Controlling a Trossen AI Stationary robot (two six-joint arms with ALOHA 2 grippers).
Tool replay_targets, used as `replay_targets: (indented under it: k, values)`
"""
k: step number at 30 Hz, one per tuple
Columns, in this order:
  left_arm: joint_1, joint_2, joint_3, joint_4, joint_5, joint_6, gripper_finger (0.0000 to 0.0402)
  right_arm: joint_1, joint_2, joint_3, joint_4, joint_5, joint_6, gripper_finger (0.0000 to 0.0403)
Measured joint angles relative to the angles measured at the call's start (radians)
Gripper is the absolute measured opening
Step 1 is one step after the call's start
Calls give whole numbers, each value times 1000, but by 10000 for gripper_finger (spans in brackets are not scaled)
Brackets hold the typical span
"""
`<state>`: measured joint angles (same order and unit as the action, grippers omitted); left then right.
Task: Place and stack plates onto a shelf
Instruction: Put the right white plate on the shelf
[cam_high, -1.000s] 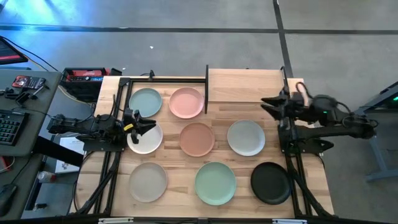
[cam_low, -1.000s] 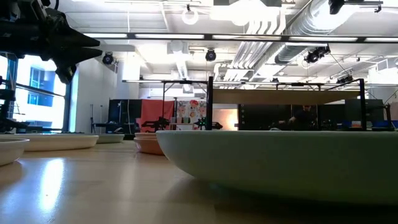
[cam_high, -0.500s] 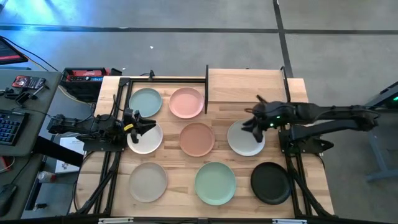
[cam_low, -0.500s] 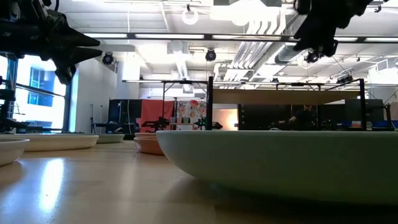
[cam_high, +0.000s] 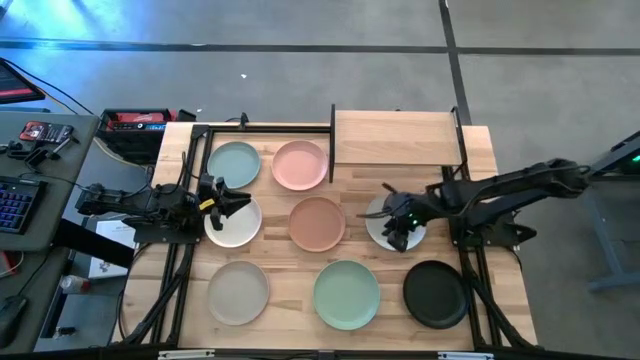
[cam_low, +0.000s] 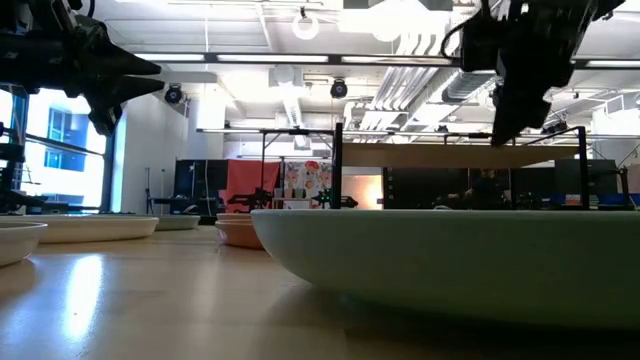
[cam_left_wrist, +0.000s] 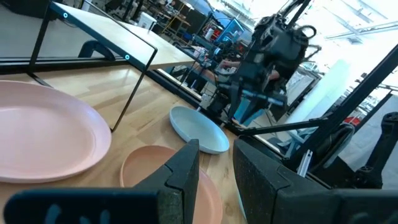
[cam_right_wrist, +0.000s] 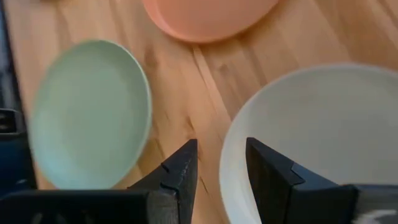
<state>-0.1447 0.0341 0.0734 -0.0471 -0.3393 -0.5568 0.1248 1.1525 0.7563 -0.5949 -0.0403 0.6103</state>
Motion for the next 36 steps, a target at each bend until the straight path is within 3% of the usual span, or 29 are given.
replay_targets:
  k: [9,20,30,36]
  values:
    - [0,0,0,-1,-1,0,86,55,166,0,0,25,48,117]
    - [0,0,0,-13,-1,0,86,98,263,0,20,57,97,123]
    - [0,0,0,-16,-1,0,86,120,289,0,52,94,112,177]
    - [0,0,0,-16,-1,0,86,120,289,0,53,152,102,179]
